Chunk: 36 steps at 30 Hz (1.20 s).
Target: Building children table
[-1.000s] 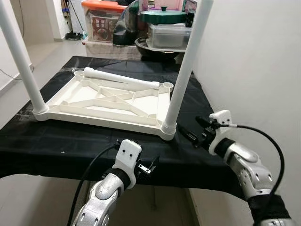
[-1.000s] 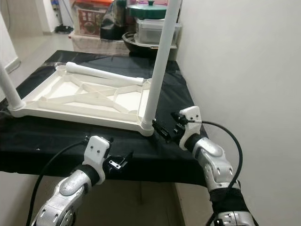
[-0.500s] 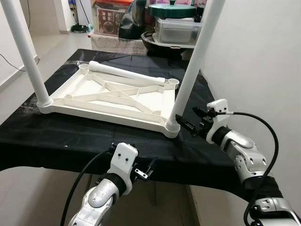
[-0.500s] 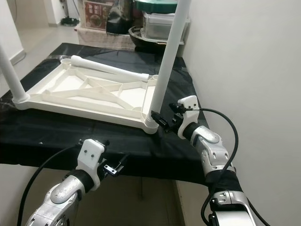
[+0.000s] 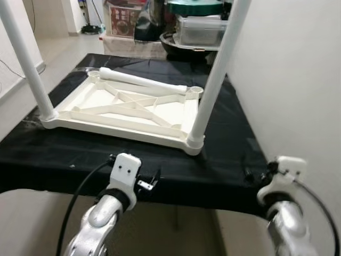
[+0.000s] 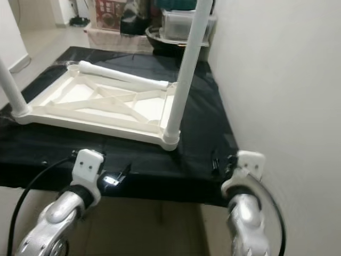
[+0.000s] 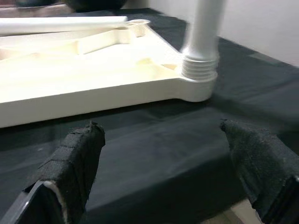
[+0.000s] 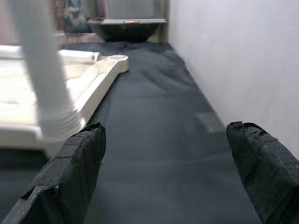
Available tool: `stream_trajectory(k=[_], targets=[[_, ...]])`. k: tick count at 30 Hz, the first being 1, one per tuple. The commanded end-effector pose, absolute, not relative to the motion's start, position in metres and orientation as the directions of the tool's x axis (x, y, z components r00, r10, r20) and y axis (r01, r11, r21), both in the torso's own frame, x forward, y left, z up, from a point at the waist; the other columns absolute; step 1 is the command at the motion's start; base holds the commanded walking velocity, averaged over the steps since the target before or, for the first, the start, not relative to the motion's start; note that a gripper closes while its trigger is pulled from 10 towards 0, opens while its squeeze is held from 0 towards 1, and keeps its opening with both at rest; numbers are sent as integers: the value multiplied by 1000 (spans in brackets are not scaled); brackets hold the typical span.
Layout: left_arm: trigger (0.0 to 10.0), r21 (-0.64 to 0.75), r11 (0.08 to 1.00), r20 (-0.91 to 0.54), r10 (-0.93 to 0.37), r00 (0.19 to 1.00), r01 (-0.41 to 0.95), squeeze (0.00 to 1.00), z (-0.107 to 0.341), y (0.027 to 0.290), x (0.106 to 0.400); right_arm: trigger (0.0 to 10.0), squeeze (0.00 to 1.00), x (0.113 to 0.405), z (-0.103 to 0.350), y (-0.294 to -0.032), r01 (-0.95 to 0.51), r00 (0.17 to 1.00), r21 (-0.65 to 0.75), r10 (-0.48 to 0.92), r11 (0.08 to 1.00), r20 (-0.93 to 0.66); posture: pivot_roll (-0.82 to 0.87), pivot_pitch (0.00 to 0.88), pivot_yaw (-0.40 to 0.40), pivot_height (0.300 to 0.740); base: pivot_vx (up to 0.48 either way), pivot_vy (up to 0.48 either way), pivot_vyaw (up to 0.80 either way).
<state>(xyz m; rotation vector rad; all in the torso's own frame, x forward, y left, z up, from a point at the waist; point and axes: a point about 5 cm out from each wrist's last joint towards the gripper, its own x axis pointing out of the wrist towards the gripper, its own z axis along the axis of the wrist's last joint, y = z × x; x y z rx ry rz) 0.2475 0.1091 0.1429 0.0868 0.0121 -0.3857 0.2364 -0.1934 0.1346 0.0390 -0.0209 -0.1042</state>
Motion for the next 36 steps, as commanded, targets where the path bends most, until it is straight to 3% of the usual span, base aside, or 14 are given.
stream_trajectory(k=[1, 4, 6, 18, 36], targets=[[10000, 85, 911, -79, -397, 914, 403, 0, 132, 106, 245, 10000, 0, 228, 126, -174, 84, 996, 43, -84, 996, -4, 129, 0, -64, 740, -274, 0, 0], [10000, 85, 911, -79, -397, 914, 403, 0, 132, 106, 245, 10000, 0, 228, 126, -174, 84, 996, 43, -84, 996, -4, 129, 0, -64, 740, -274, 0, 0], [10000, 84, 900, -100, -419, 902, 427, 0, 125, 97, 250, 10000, 0, 227, 116, -161, 89, 996, 52, -87, 995, -33, 129, 0, -59, 740, -396, 0, 0], [10000, 75, 897, -111, -427, 897, 436, 0, 119, 88, 260, 10000, 0, 226, 115, -164, 163, 985, 19, -161, 986, -65, 116, 0, -59, 740, -398, 0, 0], [10000, 84, 904, -88, -412, 907, 418, 0, 118, 85, 264, 10000, 0, 226, 113, -159, 148, 986, -24, -150, 989, -69, 108, 0, -65, 740, 0, 0, 0]])
